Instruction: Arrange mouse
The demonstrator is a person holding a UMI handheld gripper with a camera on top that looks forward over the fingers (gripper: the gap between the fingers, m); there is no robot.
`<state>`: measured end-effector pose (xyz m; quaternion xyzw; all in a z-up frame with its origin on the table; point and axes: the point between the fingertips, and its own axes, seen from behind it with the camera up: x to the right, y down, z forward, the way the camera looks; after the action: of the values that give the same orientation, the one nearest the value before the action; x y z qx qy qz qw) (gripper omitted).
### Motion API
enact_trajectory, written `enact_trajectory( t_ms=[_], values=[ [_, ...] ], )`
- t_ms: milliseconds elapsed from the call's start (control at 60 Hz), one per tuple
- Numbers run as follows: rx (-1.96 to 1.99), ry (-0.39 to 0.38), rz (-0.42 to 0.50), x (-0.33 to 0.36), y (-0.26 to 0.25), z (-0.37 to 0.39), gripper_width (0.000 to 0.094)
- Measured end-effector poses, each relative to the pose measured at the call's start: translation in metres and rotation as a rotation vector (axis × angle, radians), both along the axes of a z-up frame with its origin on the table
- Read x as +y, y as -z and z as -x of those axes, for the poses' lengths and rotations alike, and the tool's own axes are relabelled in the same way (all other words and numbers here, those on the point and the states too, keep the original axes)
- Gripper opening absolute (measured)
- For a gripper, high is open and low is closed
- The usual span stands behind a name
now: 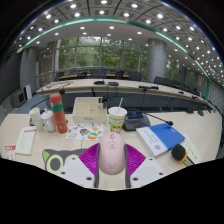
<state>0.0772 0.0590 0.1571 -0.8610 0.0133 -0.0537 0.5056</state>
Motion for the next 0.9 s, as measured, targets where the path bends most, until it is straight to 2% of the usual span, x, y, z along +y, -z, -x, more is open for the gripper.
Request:
enact_trajectory(
  t_ms=[67,133,300,500,617,650,683,750,900],
  values=[
    [0.01,-0.026,-0.028,0.002,-0.015,0.04,0.0346],
    [0.02,-0.053,-0.01,0.009,-0.006,0.08,0.0345],
    [0.046,-0.09,0.096,0.012,0.067,0.156,0.0346],
    [0.024,-0.091,0.184,0.018,0.146,0.18,0.0357],
    [0.035,-0.111,0.226,0.015,0.171,0.184,0.0467],
    [0.044,-0.103,0.214,0.016,0.168,0.182,0.0501],
    [0.045,-0.094,0.226,0.013,0.168,0.179,0.0593],
    [0.048,-0.093,0.239,0.001,0.159,0.178,0.0851],
    [0.035,-0.094,0.185,-0.04,0.103,0.178,0.0859]
  ],
)
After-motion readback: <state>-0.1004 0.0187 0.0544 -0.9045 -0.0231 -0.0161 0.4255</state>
